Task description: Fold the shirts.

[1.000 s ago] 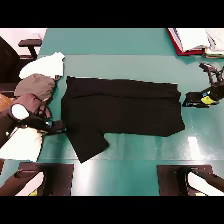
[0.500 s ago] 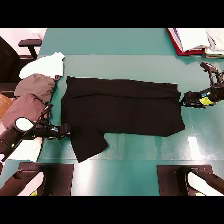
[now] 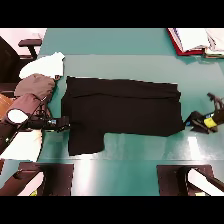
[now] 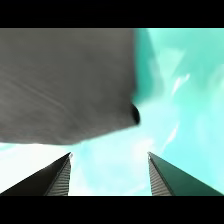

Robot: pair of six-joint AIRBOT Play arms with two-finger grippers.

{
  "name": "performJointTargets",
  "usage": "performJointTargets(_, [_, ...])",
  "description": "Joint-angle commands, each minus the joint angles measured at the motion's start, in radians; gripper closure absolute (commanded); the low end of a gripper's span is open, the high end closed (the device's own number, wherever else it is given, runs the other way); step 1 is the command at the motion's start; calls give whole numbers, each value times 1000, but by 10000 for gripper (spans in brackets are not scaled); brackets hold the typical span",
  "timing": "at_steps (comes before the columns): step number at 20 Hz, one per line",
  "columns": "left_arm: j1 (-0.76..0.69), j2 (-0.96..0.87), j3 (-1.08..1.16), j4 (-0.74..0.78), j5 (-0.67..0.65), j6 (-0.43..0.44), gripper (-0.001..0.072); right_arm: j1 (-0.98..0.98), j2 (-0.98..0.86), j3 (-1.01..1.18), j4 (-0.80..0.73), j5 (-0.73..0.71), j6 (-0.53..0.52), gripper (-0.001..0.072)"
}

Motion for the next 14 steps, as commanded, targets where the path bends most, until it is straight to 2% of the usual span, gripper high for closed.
performJointTargets(1, [0,1,24,1,6,6,681,-51,-1,-156,88,-81,-17,191])
performJointTargets(4, [0,1,24,1,7,6,681,32,-1,-205,167,-218,-18,212])
performJointTargets(6, [0,1,24,1,6,6,680,99,-1,-195,170,-277,-18,344])
performJointTargets(7, [0,1,24,1,5,6,681,127,-1,-184,165,-294,-18,435])
performJointTargets(8, [0,1,24,4,0,6,681,150,-1,-171,154,-295,-18,566])
performJointTargets(9, [0,1,27,18,-22,6,682,166,-1,-156,150,-291,-18,665])
performJointTargets(10, [0,1,38,46,-57,5,683,176,0,-140,150,-278,-18,698])
performJointTargets(14, [0,96,85,193,-216,-32,684,178,42,-63,-4,-90,-18,698])
